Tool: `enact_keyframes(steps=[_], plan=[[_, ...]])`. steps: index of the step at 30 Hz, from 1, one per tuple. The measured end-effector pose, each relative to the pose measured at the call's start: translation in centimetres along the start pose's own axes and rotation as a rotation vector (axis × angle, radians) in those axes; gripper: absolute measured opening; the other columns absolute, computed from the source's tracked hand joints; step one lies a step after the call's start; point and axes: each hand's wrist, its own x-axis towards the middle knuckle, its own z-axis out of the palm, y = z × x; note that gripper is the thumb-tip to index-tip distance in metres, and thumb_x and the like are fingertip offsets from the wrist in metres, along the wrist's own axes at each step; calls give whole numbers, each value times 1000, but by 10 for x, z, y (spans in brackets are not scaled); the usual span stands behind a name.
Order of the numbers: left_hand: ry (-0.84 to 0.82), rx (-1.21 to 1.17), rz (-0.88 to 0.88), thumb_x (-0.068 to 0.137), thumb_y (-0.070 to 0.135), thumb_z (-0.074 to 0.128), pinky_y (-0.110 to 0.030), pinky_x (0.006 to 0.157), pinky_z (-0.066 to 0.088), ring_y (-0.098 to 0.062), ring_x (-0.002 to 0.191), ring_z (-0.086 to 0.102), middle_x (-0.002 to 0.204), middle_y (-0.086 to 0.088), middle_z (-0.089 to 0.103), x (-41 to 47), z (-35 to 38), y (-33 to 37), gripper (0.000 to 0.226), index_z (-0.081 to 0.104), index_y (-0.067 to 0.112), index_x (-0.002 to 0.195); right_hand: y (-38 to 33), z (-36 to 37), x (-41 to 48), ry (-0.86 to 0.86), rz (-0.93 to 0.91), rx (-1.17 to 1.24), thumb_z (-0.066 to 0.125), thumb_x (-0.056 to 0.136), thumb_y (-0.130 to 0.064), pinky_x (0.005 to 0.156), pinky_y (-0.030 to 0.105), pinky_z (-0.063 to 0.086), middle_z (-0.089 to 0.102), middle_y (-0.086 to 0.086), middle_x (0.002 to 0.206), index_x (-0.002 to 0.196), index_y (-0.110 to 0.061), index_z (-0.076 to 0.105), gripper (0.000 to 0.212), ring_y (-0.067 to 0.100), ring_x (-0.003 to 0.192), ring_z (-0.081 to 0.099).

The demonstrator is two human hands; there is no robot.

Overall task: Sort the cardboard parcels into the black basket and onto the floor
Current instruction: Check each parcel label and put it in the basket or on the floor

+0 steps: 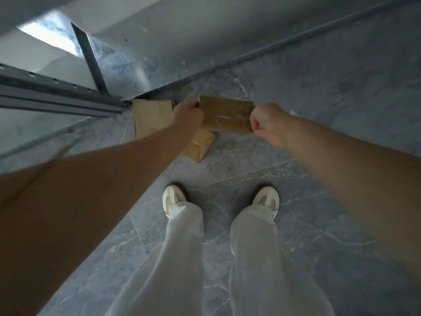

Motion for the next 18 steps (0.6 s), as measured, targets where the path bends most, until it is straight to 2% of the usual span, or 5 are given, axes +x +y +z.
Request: enact_keyframes(steps=[2,7,11,14,18], plan=[[15,-53,-27,89,-5,43,-25,63,41,-19,74,53,80,-6,54,-34,-13,17,29,64,7,105,-15,-16,-38,-55,-17,106,42,91,6,78,27,52,51,8,82,74,-8,49,24,23,85,56],[116,-248,-101,86,-12,40,-38,84,53,-30,91,62,84,-8,62,-133,-53,60,33,56,16,77,-56,-58,-140,-170,-131,190,45,102,-40,75,26,52,65,6,102,107,-11,58,32,19,93,64],[112,-287,-52,85,-13,43,-49,93,54,-35,103,67,105,-20,68,-230,-89,97,28,57,11,80,-71,-88,-234,-140,-183,203,55,100,-28,78,29,53,63,10,114,112,-7,53,24,23,106,64],[172,-250,52,82,-3,49,-51,87,57,-35,95,68,99,-18,69,-299,-115,130,20,59,13,78,-79,-98,-309,-157,-181,200,58,98,-17,90,50,54,59,9,114,106,-11,50,13,21,107,61],[318,-274,236,87,2,56,-25,72,50,-12,86,63,95,2,67,-381,-166,164,20,60,22,86,-120,-100,-407,-199,-321,146,58,98,-13,82,55,55,57,5,110,96,-16,51,8,20,104,58]])
